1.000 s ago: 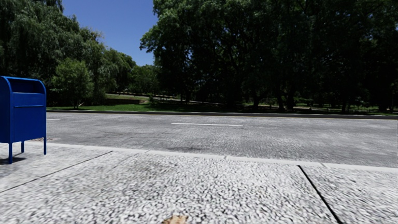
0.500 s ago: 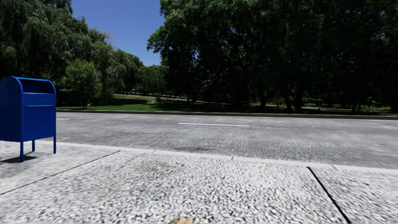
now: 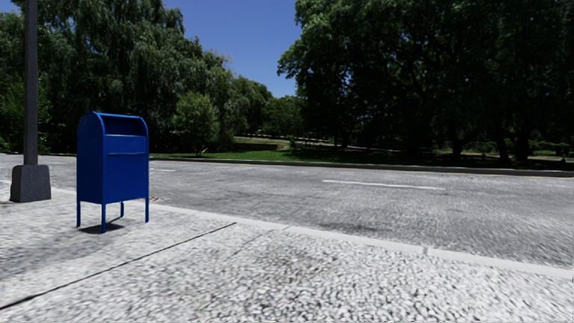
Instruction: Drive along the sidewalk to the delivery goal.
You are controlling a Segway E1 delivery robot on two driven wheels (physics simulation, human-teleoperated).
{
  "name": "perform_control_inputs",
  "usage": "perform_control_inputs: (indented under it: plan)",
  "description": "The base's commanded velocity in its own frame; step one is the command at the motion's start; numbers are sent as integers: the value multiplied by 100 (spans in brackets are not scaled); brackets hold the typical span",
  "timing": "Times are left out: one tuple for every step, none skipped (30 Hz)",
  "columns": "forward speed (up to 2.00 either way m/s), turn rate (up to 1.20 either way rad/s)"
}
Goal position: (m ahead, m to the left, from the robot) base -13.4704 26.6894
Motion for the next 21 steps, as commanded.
perform_control_inputs:
  plan:
    - [125, 62]
    - [125, 62]
    - [125, 62]
    - [125, 62]
    - [125, 65]
    - [125, 68]
    - [125, 74]
    - [125, 74]
    - [125, 77]
    - [125, 79]
    - [125, 84]
    - [124, 87]
    - [124, 87]
    - [123, 89]
    - [123, 90]
    - [123, 90]
    - [123, 90]
    - [122, 91]
    - [122, 91]
    - [122, 91]
    - [122, 91]
